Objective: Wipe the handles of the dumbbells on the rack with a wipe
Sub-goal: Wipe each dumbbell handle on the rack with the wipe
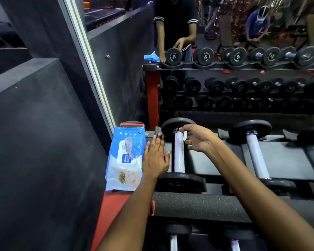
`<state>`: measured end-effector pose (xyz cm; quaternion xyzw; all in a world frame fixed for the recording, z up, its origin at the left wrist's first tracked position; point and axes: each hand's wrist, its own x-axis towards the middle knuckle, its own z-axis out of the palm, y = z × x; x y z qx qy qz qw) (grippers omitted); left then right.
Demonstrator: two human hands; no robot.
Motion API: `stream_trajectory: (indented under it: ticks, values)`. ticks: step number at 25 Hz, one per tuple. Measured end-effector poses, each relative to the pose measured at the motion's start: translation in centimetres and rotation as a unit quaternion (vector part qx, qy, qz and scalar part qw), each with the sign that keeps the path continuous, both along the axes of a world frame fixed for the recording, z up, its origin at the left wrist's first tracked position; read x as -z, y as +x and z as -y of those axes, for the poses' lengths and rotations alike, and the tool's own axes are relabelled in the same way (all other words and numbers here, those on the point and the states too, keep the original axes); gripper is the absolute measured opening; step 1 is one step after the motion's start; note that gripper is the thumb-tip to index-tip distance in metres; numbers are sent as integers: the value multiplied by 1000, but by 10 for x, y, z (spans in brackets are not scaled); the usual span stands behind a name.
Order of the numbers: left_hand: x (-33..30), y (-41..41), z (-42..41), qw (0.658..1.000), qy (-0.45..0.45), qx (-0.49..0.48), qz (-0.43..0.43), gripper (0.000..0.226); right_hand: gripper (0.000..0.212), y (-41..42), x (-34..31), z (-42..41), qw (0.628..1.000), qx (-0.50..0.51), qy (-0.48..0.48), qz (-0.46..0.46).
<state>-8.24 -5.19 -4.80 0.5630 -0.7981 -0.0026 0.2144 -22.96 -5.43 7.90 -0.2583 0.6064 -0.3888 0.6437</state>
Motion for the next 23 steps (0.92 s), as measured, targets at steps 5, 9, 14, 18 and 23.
stream_trajectory:
  ticks: [5,9,14,18,23]
  values:
    - [4,1,3,1000,18,7,5,69,7,11,17,-14,995,77,-51,-41]
    - [-5,2,2,996,76,9,36,75,23,-11,21,-51,990,92,-66,-85]
    - [-52,-5,6,961,249,15,-116,57,21,-35,-16,-94,986,149,-69,-33]
    - [-101,-39,-28,919,200,-77,-332,43,40,-57,-46,-125,967,213,-107,87]
    - [-113,-107,-71,938,146,23,-313,43,8,-98,-57,-149,950,266,-152,58]
